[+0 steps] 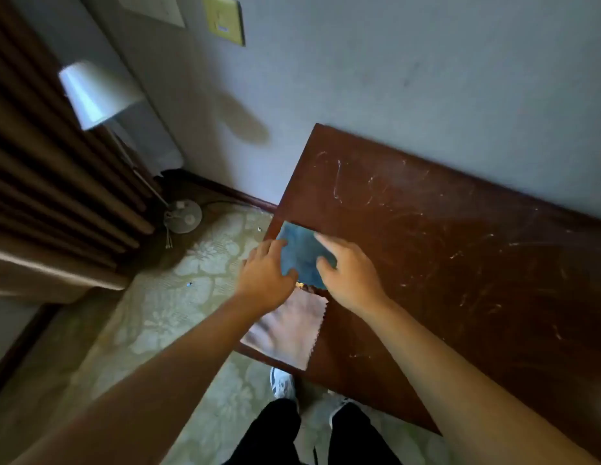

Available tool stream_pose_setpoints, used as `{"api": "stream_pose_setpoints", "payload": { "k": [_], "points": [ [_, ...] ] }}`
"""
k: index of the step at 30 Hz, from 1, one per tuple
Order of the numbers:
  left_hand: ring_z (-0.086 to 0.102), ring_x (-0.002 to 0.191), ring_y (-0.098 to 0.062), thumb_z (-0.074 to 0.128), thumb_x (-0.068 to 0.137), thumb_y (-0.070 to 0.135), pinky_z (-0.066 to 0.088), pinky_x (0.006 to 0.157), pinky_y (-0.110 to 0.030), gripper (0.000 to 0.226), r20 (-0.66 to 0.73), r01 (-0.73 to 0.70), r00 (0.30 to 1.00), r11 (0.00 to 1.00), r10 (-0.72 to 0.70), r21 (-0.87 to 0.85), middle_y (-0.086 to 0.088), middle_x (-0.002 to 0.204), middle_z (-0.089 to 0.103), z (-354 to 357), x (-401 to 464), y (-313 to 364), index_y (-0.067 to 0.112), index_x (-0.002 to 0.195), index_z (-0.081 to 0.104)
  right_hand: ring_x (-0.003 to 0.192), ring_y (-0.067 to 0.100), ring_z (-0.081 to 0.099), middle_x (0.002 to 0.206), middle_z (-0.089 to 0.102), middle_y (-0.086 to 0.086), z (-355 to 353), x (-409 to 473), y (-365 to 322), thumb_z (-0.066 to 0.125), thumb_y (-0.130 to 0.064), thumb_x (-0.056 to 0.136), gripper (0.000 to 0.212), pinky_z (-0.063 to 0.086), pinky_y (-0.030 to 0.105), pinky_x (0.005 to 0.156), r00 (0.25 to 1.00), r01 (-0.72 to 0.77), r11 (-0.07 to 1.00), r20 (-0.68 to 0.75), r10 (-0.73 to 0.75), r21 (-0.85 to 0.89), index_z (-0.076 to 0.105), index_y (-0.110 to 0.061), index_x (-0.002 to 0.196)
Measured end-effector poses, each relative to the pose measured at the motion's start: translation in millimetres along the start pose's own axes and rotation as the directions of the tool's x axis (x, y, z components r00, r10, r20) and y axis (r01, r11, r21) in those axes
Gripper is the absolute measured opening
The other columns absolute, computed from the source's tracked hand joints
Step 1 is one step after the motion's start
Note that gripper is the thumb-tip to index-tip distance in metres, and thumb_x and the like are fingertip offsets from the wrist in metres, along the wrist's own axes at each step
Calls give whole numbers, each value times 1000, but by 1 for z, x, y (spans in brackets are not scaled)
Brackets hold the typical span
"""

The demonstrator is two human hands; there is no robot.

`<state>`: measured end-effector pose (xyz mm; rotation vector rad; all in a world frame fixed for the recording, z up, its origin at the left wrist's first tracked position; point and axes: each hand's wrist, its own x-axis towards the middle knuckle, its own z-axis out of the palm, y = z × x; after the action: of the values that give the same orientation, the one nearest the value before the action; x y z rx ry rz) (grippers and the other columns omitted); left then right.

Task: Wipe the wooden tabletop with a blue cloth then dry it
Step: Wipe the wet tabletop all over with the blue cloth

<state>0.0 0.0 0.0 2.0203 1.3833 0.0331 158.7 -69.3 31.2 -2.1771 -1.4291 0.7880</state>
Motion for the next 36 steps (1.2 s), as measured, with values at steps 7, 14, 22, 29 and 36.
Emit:
{"api": "stream_pose_setpoints", "payload": {
  "k": [7, 14, 22, 29, 36],
  "points": [
    [17, 151, -30, 46, 98, 43, 20, 117, -54, 66, -156, 190, 974, 966, -163, 177, -13, 163, 22, 59, 4, -38, 20, 155, 22, 159, 26, 8, 170, 21, 5, 64, 46, 29, 36, -39, 108, 59, 20, 46, 124, 913, 388, 791, 317, -259, -472, 21, -22, 163],
    [23, 151, -30, 39, 104, 38, 17, 117, -53, 59, -268, 208, 944, 978, -194, 24, -15, 162, 25, 84, 27, -40, 16, 156, 26, 160, 28, 0, 172, 5, 10, 86, 87, 50, 29, -46, 107, 70, 12, 51, 128, 859, 507, 630, 401, -317, -589, 8, -11, 163],
    [41, 140, -32, 31, 104, 39, 34, 112, -50, 54, -339, 161, 930, 987, -144, 22, -17, 151, 43, 97, 32, -52, 12, 151, 33, 156, 38, 15, 166, 19, 24, 105, 88, 60, 26, -37, 103, 67, 17, 53, 128, 822, 567, 571, 357, -445, -594, 24, 2, 158],
    [48, 136, -33, 35, 103, 37, 42, 106, -49, 56, -344, 179, 926, 983, -156, 34, -18, 149, 48, 93, 31, -48, 4, 148, 42, 158, 30, 11, 170, 16, 15, 96, 119, 66, 32, -43, 100, 73, 14, 49, 129, 792, 609, 581, 364, -491, -541, 21, -4, 161],
    [50, 132, -31, 34, 104, 39, 42, 104, -45, 56, -379, 167, 915, 985, -142, 33, -16, 147, 48, 97, 32, -50, 5, 148, 39, 159, 26, 4, 172, 8, 12, 71, 194, 65, 19, -46, 103, 72, 5, 46, 130, 922, 382, 668, 218, -319, -639, 11, -7, 163]
  ]
}}
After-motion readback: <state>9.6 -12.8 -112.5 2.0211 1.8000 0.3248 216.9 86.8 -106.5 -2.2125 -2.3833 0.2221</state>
